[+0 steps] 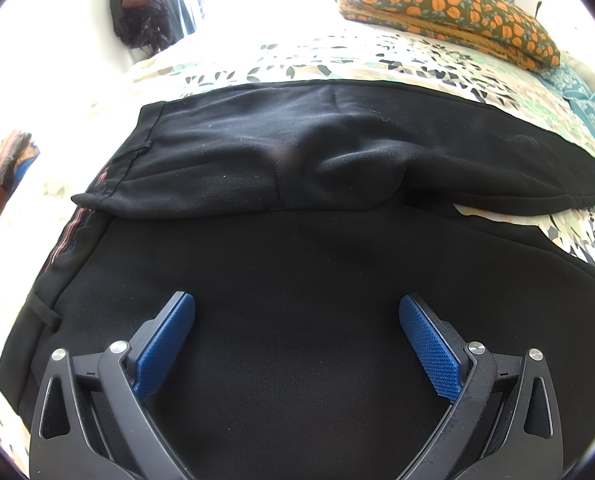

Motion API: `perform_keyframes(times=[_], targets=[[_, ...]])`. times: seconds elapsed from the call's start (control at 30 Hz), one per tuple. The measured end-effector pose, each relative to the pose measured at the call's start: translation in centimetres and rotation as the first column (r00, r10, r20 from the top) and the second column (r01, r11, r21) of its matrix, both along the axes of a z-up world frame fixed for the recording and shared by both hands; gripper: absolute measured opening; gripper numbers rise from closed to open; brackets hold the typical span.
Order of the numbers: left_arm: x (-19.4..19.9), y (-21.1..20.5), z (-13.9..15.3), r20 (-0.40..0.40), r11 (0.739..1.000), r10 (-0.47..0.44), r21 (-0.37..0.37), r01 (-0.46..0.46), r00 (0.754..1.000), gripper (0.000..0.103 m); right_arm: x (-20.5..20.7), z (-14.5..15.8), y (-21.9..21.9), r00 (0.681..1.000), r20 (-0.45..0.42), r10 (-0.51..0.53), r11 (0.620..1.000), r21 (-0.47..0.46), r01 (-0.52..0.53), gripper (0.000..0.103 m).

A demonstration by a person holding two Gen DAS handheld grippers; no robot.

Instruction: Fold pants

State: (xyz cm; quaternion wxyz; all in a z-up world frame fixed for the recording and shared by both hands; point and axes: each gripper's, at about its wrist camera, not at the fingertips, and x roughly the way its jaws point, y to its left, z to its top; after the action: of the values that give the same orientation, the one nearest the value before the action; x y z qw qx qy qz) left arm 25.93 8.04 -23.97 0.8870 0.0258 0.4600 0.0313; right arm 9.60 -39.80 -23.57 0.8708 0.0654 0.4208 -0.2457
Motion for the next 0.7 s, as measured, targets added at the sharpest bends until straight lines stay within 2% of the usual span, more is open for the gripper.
perform_keyframes(times=[0.7], targets=[[-0.01, -0.01, 0.00, 0.000, 1.000, 0.000, 0.000, 0.000, 1.000, 0.103, 0.07, 0.45, -0.41, 1.000, -0.003, 0.007, 1.000, 0.020, -0.007, 0.103]])
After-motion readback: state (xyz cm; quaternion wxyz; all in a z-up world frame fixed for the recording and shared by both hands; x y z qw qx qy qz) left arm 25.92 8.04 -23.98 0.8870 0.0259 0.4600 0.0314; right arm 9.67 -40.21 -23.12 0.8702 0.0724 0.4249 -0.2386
